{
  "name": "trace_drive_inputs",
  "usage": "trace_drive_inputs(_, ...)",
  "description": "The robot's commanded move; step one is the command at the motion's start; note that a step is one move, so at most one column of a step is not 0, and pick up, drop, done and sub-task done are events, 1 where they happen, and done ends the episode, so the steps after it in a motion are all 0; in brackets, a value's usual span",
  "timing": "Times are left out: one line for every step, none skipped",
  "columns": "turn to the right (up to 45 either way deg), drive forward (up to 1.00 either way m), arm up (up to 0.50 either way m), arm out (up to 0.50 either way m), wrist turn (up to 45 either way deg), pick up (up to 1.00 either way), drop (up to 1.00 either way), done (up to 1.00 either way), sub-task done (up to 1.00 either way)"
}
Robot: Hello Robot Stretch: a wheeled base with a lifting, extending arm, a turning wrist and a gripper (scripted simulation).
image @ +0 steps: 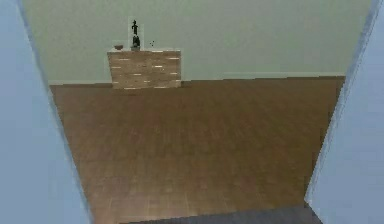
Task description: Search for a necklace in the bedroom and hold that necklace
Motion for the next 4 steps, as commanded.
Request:
trace_drive_inputs(0.0, 0.65, 0.00, 0.00, 0.0, 0.00, 0.00, 0.00, 0.00)
trace_drive_inputs(-15.0, 0.00, 0.00, 0.00, 0.0, 0.00, 0.00, 0.00, 0.00)
trace_drive_inputs(0.0, 1.00, 0.00, 0.00, 0.0, 0.00, 0.00, 0.00, 0.00)
trace_drive_inputs(0.0, 1.00, 0.00, 0.00, 0.0, 0.00, 0.00, 0.00, 0.00)
